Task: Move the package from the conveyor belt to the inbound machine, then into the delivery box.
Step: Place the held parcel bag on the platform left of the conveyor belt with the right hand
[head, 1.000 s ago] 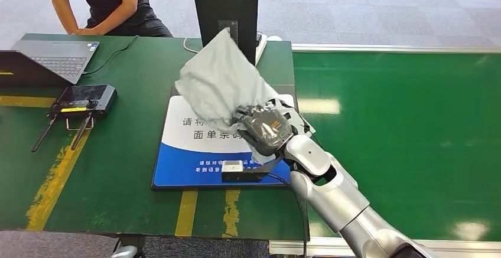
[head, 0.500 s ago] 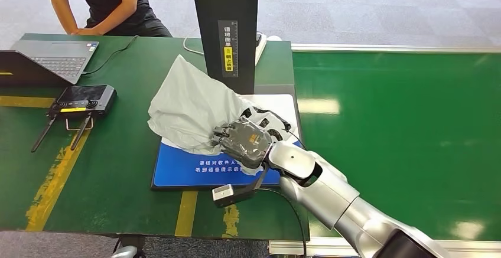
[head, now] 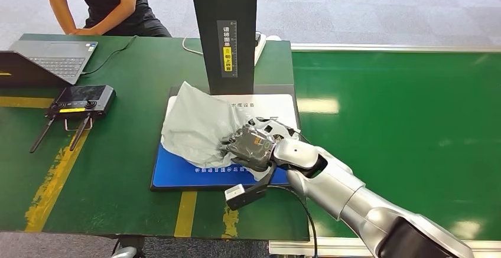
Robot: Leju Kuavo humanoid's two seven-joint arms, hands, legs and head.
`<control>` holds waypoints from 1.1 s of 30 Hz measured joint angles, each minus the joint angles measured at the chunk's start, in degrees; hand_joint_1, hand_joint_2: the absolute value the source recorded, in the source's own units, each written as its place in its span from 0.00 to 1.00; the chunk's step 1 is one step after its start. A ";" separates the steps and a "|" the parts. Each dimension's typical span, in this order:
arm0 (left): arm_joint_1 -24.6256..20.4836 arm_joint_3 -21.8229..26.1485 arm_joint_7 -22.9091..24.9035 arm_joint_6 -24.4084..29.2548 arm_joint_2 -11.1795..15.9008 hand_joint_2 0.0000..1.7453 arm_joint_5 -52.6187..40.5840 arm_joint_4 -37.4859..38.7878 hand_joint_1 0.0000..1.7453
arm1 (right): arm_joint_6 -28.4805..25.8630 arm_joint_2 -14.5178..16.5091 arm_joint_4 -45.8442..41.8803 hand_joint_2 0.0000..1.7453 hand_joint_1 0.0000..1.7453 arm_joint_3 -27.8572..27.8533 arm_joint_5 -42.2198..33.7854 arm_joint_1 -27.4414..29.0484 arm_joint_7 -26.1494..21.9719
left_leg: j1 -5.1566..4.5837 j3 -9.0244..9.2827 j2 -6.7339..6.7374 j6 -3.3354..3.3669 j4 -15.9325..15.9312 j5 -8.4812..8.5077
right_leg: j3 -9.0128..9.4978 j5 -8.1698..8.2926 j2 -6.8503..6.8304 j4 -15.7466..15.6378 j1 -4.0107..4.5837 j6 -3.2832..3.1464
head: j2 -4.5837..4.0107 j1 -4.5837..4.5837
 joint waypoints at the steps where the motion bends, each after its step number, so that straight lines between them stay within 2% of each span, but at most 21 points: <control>1: 0.01 -0.01 -0.02 -0.01 0.02 0.00 0.04 0.00 0.00 | 1.62 -0.20 0.19 1.00 1.00 0.54 -1.46 -0.23 -0.40 | 0.00 0.00 0.00 0.00 0.00 0.00 | 0.00 0.00 0.00 0.00 0.00 0.00 | 0.00 0.00; 5: 0.05 -0.12 -0.05 0.00 0.05 0.00 0.06 0.00 0.00 | 5.63 -1.54 0.46 1.00 1.00 2.51 -6.01 -1.04 -1.36 | 0.00 -0.01 0.00 0.00 0.00 0.00 | 0.00 0.00 0.01 0.00 -0.01 0.00 | 0.00 0.01; 11: 0.10 -0.48 0.06 0.03 0.04 0.00 0.06 0.00 0.00 | 5.39 -3.98 0.10 1.00 1.00 5.09 -7.75 -2.21 -0.26 | 0.00 0.00 0.00 0.00 0.01 0.00 | 0.00 0.00 0.01 0.00 -0.01 0.00 | 0.00 0.01; 12: 0.10 -0.53 0.10 0.04 0.04 0.00 0.06 0.00 0.00 | 4.93 -4.33 0.03 1.00 0.96 5.53 -7.72 -2.36 0.21 | 0.00 0.00 0.00 0.00 0.01 0.00 | 0.00 0.00 0.01 0.00 0.00 0.00 | 0.00 0.01; 15: 0.12 -0.72 0.19 0.07 0.05 0.00 0.06 0.00 0.00 | 4.00 -5.04 -0.03 1.00 0.22 6.52 -7.62 -2.73 1.05 | 0.00 -0.01 0.00 0.00 0.01 0.00 | 0.00 0.00 0.01 0.00 0.00 0.00 | 0.00 0.00; 16: 0.13 -0.79 0.20 0.08 0.05 0.00 0.06 0.00 0.00 | 3.75 -5.20 -0.07 1.00 0.01 6.81 -7.45 -2.85 1.30 | 0.00 -0.01 0.00 0.00 0.01 0.00 | 0.00 0.00 0.01 0.00 0.00 0.00 | 0.00 0.01; 19: 0.15 -0.94 0.23 0.09 0.05 0.00 0.14 0.00 0.00 | 1.51 -5.49 -0.09 1.00 0.00 7.87 -5.26 -3.19 3.91 | 0.00 0.00 0.01 0.00 0.01 0.00 | 0.00 0.00 0.01 0.00 0.00 0.00 | 0.00 0.01; 27: 0.18 -1.40 0.41 0.47 0.05 0.00 1.07 0.00 0.00 | -9.83 -4.91 2.00 1.00 0.00 10.29 1.42 -4.23 13.98 | 0.00 -0.01 0.01 0.00 0.01 0.00 | 0.00 0.01 0.01 0.00 0.00 0.00 | 0.00 0.01; 33: 0.20 -1.46 0.41 0.54 0.05 0.00 1.13 0.00 0.00 | -11.19 -4.10 3.69 1.00 0.00 11.05 1.89 -4.53 15.05 | 0.00 -0.02 0.00 0.00 0.01 0.00 | 0.00 0.01 0.01 0.00 0.00 0.00 | 0.00 0.01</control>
